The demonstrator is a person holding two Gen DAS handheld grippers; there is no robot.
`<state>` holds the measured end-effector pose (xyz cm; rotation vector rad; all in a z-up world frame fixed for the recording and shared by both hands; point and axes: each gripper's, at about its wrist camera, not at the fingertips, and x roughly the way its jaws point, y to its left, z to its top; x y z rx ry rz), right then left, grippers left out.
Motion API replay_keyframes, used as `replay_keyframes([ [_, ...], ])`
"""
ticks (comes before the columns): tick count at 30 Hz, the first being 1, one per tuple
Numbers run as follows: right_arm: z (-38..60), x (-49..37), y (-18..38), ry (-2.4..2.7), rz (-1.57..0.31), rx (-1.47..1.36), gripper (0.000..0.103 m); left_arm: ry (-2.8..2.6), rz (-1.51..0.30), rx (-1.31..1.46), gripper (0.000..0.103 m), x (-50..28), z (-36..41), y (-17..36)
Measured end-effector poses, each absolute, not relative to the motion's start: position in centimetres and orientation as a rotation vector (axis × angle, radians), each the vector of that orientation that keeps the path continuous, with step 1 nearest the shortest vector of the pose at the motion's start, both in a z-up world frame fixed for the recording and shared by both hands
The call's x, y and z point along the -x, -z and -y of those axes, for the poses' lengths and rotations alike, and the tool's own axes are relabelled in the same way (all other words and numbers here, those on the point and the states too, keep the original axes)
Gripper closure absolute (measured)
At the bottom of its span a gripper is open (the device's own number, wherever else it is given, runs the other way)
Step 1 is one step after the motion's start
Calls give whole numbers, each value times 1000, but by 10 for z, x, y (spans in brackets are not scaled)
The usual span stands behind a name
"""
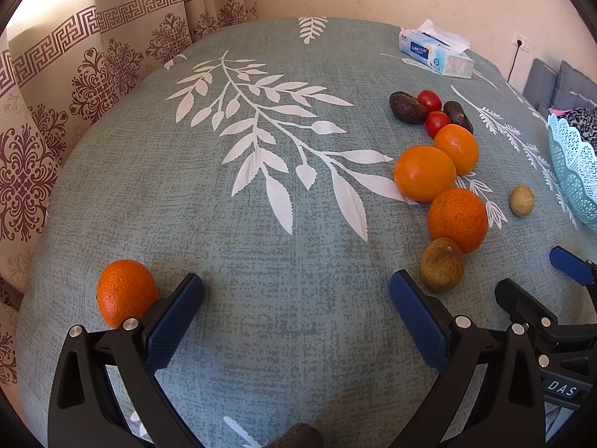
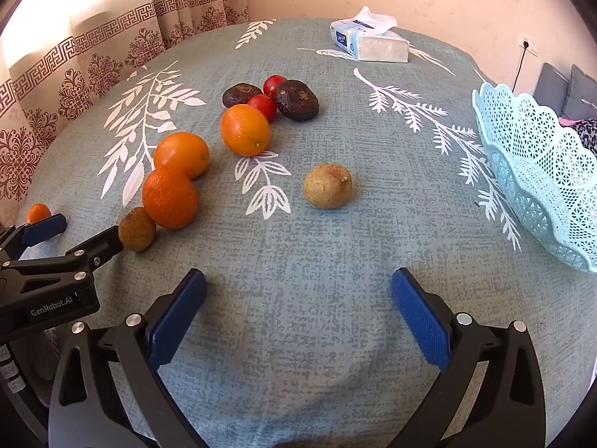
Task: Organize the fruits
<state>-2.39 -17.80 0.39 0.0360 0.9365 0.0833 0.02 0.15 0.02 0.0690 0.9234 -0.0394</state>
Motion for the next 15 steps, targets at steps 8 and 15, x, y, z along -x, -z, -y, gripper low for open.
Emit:
replay_keyframes([
  [8, 178, 24, -4, -84, -936, -37, 2, 39, -924, -69, 5, 0, -1, 0],
  [15, 178, 24, -4, -84, -936, -37, 2, 37, -924, -72, 5, 0, 0, 0],
])
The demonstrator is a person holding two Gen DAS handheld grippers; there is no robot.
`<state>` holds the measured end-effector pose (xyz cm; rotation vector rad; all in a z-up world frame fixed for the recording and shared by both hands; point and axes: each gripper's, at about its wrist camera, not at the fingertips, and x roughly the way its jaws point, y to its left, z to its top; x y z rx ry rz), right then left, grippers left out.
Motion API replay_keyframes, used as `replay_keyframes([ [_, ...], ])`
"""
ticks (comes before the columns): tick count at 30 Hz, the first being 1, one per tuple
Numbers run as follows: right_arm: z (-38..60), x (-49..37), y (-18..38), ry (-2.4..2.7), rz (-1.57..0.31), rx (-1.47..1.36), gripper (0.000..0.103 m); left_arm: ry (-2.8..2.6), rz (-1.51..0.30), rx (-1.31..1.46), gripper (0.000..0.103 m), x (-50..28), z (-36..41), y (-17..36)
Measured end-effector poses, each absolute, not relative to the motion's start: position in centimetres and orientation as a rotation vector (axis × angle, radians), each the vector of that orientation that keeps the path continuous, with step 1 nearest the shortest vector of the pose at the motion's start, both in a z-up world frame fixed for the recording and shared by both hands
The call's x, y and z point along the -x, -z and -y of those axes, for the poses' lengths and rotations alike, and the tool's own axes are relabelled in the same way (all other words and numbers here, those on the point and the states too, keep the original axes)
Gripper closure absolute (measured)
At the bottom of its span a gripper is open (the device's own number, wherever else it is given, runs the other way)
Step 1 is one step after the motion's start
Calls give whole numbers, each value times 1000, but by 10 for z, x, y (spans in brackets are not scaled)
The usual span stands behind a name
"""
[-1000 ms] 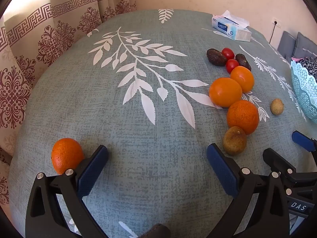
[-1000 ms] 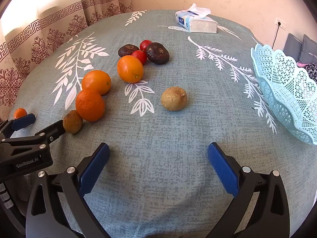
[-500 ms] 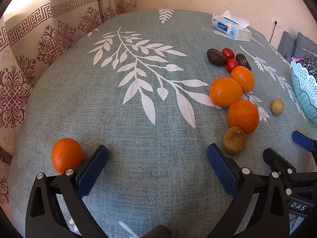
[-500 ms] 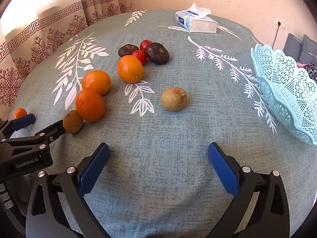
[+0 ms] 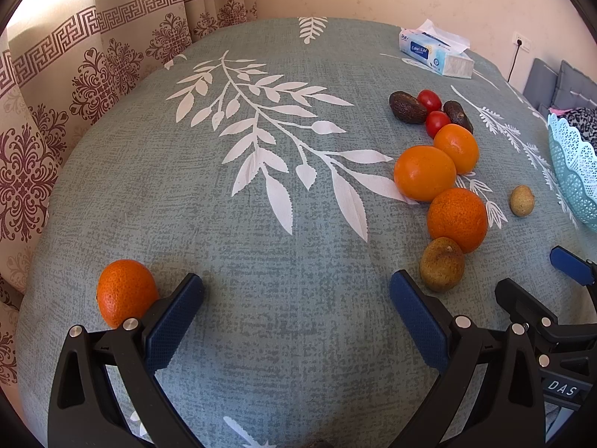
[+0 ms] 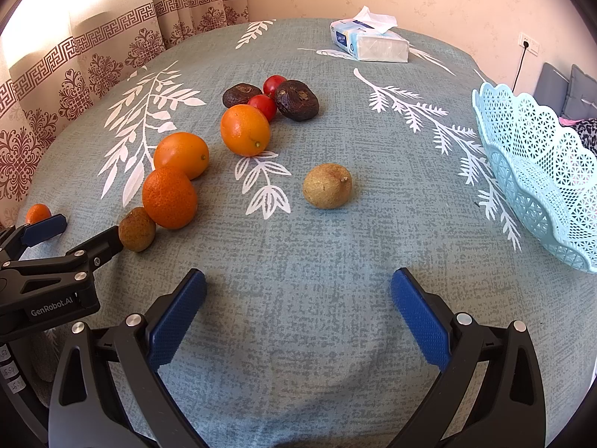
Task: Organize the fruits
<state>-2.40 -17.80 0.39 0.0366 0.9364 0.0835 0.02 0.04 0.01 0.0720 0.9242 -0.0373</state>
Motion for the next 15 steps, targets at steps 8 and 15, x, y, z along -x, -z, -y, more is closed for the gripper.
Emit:
replay_keyframes([
  [8, 178, 24, -4, -84, -936, -37, 2, 37, -924, -72, 5, 0, -1, 0],
  [15, 178, 24, -4, -84, -936, -37, 2, 37, -924, -71, 5, 1, -1, 0],
])
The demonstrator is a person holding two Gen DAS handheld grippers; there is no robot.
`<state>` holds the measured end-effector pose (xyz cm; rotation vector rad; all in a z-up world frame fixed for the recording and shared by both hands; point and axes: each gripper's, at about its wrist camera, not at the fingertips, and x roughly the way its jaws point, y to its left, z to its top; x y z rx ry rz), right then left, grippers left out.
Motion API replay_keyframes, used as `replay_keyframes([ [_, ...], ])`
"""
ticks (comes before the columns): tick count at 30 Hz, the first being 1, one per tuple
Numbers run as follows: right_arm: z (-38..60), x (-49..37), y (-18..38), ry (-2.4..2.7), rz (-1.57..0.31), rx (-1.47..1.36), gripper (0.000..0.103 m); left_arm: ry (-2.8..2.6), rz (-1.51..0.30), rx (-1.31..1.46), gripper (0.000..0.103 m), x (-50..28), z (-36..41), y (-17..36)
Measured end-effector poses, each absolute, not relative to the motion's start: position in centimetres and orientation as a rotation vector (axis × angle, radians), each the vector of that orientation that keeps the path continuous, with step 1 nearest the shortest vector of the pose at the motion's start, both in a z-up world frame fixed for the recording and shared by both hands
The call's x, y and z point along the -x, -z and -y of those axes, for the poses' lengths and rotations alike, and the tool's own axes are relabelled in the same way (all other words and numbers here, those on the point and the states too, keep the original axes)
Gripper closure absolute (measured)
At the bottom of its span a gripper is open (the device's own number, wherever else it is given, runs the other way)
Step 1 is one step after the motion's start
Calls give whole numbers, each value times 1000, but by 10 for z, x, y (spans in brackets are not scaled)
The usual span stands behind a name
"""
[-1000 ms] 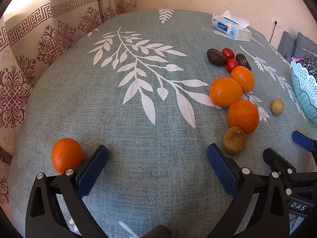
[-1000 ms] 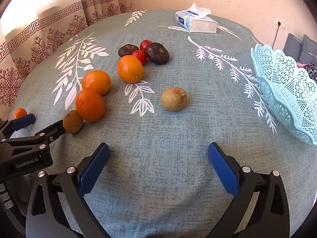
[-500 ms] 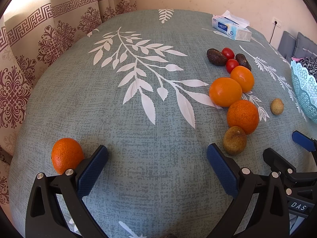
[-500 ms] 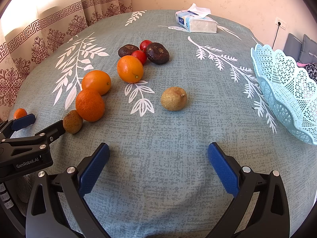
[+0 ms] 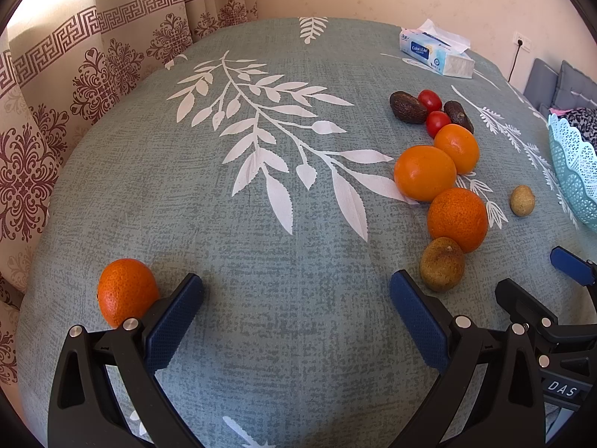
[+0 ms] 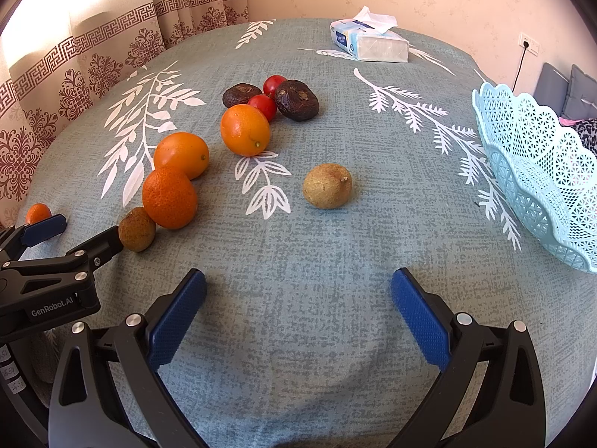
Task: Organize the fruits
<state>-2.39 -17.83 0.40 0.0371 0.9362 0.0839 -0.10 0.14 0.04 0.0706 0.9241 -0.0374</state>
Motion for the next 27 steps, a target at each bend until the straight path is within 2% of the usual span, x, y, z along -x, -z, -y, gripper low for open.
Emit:
replay_keyframes([
  [27, 178, 25, -5, -82, -943, -33, 2, 38, -923, -73, 5, 1, -5, -2],
])
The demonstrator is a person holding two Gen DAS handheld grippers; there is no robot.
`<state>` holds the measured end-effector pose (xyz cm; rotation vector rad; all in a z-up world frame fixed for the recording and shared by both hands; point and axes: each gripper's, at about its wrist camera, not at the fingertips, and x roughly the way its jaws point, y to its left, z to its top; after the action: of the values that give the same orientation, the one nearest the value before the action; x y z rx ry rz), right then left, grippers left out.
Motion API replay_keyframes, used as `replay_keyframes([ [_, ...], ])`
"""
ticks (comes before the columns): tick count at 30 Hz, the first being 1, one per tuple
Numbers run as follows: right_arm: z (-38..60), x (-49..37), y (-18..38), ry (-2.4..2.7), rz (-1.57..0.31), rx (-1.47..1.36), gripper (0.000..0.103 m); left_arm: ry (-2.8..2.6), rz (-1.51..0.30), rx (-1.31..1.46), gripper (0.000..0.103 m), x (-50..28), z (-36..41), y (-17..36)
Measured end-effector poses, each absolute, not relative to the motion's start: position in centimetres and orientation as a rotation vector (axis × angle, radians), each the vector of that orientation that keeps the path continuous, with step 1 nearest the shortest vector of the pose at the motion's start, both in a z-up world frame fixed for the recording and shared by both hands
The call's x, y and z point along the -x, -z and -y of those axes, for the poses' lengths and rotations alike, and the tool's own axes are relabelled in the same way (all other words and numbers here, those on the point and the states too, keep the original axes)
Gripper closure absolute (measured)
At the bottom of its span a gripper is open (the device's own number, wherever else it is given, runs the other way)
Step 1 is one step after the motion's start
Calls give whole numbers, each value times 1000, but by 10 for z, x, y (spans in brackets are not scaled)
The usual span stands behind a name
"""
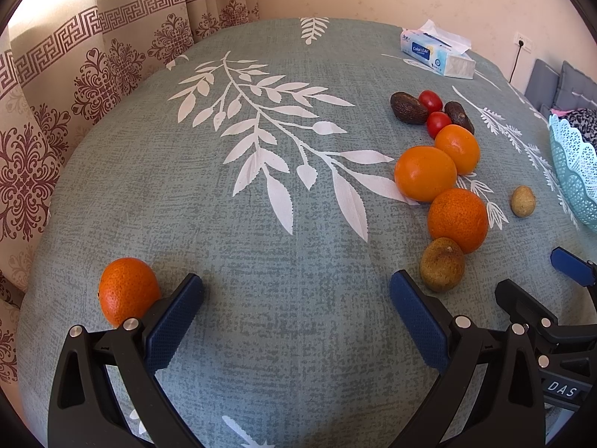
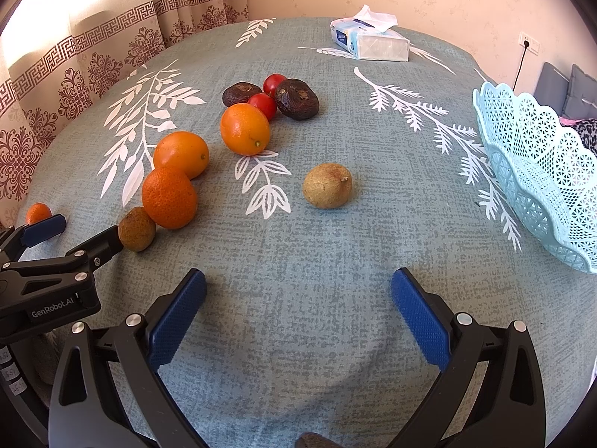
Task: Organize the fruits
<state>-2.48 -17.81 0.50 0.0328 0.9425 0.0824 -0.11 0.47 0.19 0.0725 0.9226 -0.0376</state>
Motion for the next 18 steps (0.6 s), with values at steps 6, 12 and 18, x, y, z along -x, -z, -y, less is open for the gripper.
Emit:
replay_keyframes([
  [6, 175, 18, -4, -92, -958, -27, 2, 37, -922, -73, 5, 1, -5, -2],
  [12, 178, 16, -5, -118, -1004, -15, 2, 20, -915, -91, 5, 2, -3, -2],
  [18, 179, 18, -5, -120, -990, -23, 2, 45, -917, -51, 5, 1, -6, -1],
])
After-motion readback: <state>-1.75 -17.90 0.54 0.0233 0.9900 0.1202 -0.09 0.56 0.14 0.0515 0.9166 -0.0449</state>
